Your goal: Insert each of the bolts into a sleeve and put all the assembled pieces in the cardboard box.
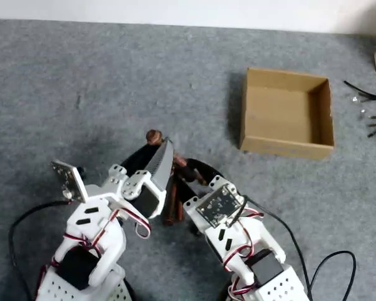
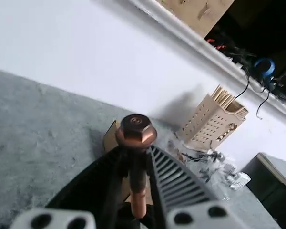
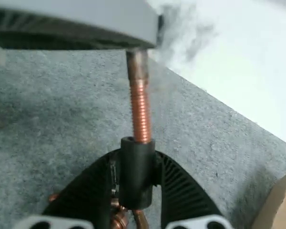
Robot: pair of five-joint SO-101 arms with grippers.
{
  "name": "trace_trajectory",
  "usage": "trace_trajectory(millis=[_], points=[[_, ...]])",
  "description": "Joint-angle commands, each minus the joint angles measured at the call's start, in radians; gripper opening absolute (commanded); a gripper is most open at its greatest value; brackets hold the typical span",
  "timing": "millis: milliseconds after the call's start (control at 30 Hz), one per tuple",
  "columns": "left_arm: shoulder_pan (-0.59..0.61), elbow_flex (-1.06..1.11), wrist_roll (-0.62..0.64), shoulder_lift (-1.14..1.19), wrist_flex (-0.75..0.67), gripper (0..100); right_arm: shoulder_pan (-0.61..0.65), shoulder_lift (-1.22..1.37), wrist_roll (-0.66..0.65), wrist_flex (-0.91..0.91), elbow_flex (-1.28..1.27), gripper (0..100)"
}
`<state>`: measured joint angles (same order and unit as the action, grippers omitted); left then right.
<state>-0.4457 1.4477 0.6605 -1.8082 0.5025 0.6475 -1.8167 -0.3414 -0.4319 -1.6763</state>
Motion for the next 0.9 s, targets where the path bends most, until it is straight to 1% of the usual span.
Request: trace_trajectory(millis=[0,233,467,867], points=[[-0.007,0.041,0.000,-0.016,-0.061,1,-0.015,-0.021,0.005,0.021,-0.093,0.4],[-0.002,0.062,-0.002,-0.016,-0.069,1,-0.045,-0.021,0.003,0.035,-0.093,0.4],[-0.087,0.120,0.000,-0.013,-0.069,1,-0.045,-0.021,0.003,0.035,-0.093,0.4],[-0.061,0.119,0.000,-0.008,-0.034,1,-0.039,-0.021,0.003,0.028,-0.093,0.4]])
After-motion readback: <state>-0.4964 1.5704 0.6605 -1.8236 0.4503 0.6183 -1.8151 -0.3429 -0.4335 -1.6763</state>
